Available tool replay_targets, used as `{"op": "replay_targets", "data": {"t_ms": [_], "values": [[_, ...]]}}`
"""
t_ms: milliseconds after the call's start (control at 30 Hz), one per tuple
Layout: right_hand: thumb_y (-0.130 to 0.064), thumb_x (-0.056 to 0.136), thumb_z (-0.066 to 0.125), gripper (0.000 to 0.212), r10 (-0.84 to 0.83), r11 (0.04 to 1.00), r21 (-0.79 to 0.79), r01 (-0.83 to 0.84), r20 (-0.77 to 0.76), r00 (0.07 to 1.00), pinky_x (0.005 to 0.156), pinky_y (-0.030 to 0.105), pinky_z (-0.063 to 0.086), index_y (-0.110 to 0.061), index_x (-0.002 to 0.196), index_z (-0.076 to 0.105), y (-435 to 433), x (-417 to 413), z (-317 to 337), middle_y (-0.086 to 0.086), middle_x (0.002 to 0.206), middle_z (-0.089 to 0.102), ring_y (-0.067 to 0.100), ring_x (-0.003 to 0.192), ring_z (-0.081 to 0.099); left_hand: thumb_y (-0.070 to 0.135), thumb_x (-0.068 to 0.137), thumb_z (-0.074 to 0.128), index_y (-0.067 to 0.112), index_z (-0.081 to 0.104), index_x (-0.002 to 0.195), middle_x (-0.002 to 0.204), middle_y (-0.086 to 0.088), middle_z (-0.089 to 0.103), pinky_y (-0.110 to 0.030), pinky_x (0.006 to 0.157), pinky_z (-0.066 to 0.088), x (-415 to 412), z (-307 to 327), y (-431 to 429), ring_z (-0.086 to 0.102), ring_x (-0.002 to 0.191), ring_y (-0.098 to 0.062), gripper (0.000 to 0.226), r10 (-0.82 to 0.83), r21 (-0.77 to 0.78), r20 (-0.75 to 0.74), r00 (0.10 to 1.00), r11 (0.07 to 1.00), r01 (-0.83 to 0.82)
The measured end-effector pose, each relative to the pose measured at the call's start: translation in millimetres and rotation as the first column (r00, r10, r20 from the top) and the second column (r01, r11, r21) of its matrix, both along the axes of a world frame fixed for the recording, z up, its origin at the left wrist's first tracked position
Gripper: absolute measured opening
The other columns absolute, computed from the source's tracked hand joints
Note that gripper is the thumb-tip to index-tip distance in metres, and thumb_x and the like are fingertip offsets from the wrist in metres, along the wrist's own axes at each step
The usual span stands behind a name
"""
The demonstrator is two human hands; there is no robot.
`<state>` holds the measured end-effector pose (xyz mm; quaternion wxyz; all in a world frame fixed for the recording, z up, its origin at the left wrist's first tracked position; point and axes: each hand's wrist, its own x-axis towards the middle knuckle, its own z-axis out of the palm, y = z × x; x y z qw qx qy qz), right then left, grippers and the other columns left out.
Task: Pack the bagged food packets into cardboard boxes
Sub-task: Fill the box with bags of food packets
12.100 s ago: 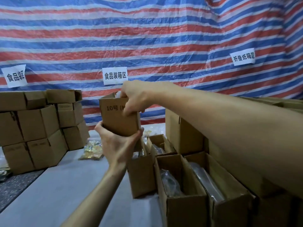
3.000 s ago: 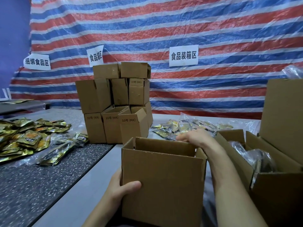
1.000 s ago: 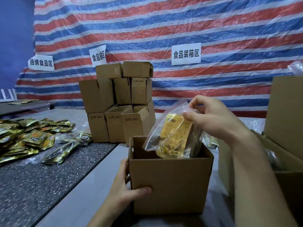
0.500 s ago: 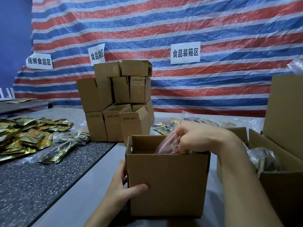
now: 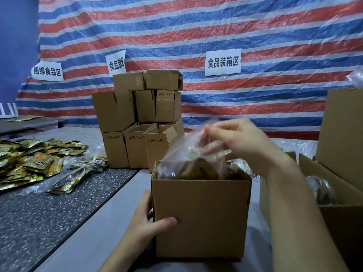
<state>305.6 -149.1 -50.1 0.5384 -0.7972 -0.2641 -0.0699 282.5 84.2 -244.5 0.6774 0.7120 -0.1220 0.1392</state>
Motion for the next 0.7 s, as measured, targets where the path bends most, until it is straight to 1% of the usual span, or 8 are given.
{"op": "replay_targets", "data": {"t_ms": [67, 167, 233, 367, 500, 600, 667, 700], "values": [[-0.034, 0.102, 0.053, 0.031, -0.028, 0.983, 0.179, 0.036, -0.046, 0.999, 0.067, 0.041, 0.060, -0.015, 0.092, 0.076, 0.8, 1.7, 1.4, 0.003, 0.090, 0.078, 0.025, 0.080, 0.076, 0.041, 0.051, 0.088, 0.027, 0.062, 0.122, 0.117, -0.008, 0.073, -0.044, 0.089, 0.056, 0.2, -1.0, 0.6, 0.071, 0.108, -0.027, 0.076, 0.005, -0.007, -0.010, 1.000, 1.000, -0.005], [-0.035, 0.103, 0.052, 0.032, 0.026, 0.979, 0.202, 0.004, -0.144, 0.989, 0.070, 0.045, 0.064, -0.013, 0.098, 0.075, -1.0, 3.8, 0.5, 0.005, 0.094, 0.078, 0.027, 0.082, 0.077, 0.039, 0.052, 0.087, 0.024, 0.062, 0.122, 0.115, -0.006, 0.075, -0.032, 0.078, 0.059, 0.3, -1.9, 2.0, 0.072, 0.104, -0.024, 0.076, -0.003, -0.022, -0.029, 1.000, 1.000, 0.002], [-0.034, 0.104, 0.051, 0.032, 0.080, 0.964, 0.265, -0.029, -0.183, 0.980, 0.074, 0.048, 0.063, -0.012, 0.098, 0.074, 0.7, 5.1, -0.1, 0.007, 0.096, 0.078, 0.029, 0.085, 0.077, 0.038, 0.052, 0.087, 0.020, 0.061, 0.123, 0.113, -0.006, 0.075, -0.028, 0.076, 0.059, 0.3, -1.9, 2.4, 0.073, 0.103, -0.024, 0.078, -0.005, -0.020, -0.038, 0.999, 1.000, 0.004], [-0.032, 0.104, 0.051, 0.031, -0.002, 0.966, 0.252, 0.057, -0.212, 0.977, 0.077, 0.054, 0.062, -0.009, 0.100, 0.073, 8.1, 9.6, -7.6, 0.008, 0.092, 0.078, 0.030, 0.082, 0.077, 0.037, 0.053, 0.086, 0.017, 0.059, 0.124, 0.111, -0.004, 0.075, -0.025, 0.075, 0.058, 0.0, -2.8, 0.4, 0.073, 0.101, -0.019, 0.079, -0.015, 0.001, -0.029, 0.999, 1.000, 0.015], [-0.032, 0.107, 0.046, 0.033, 0.157, 0.942, 0.333, -0.037, -0.339, 0.928, 0.067, 0.046, 0.063, -0.005, 0.107, 0.066, 4.6, 13.1, -8.5, 0.013, 0.098, 0.077, 0.034, 0.089, 0.076, 0.038, 0.054, 0.087, 0.018, 0.060, 0.125, 0.115, -0.006, 0.074, -0.026, 0.078, 0.058, 0.6, -2.5, 1.5, 0.072, 0.104, -0.022, 0.079, 0.004, 0.005, -0.012, 1.000, 1.000, -0.004], [-0.032, 0.107, 0.042, 0.032, 0.283, 0.915, 0.388, -0.112, -0.418, 0.863, 0.064, 0.045, 0.062, -0.005, 0.109, 0.059, -4.4, 13.5, -6.6, 0.017, 0.105, 0.076, 0.039, 0.095, 0.074, 0.042, 0.052, 0.090, 0.032, 0.062, 0.121, 0.117, -0.005, 0.073, -0.031, 0.082, 0.058, 0.0, -1.4, 1.4, 0.071, 0.107, -0.023, 0.075, 0.028, 0.021, 0.011, 1.000, 0.999, -0.028], [-0.029, 0.108, 0.042, 0.028, 0.273, 0.924, 0.367, -0.106, -0.441, 0.855, 0.063, 0.046, 0.062, -0.005, 0.112, 0.056, -9.4, 14.2, -7.5, 0.018, 0.104, 0.076, 0.041, 0.094, 0.074, 0.041, 0.048, 0.091, 0.032, 0.058, 0.127, 0.121, -0.004, 0.071, -0.036, 0.090, 0.056, 0.1, -0.7, 1.6, 0.069, 0.112, -0.023, 0.087, 0.066, 0.031, 0.043, 0.997, 0.997, -0.067], [-0.026, 0.108, 0.043, 0.026, 0.222, 0.944, 0.322, -0.077, -0.444, 0.868, 0.063, 0.047, 0.063, -0.003, 0.112, 0.056, -10.8, 14.7, -8.7, 0.018, 0.100, 0.076, 0.040, 0.092, 0.074, 0.040, 0.046, 0.092, 0.031, 0.054, 0.132, 0.123, -0.002, 0.069, -0.037, 0.094, 0.054, 0.4, -0.4, 1.7, 0.067, 0.115, -0.021, 0.094, 0.084, 0.044, 0.061, 0.995, 0.995, -0.087]]}}
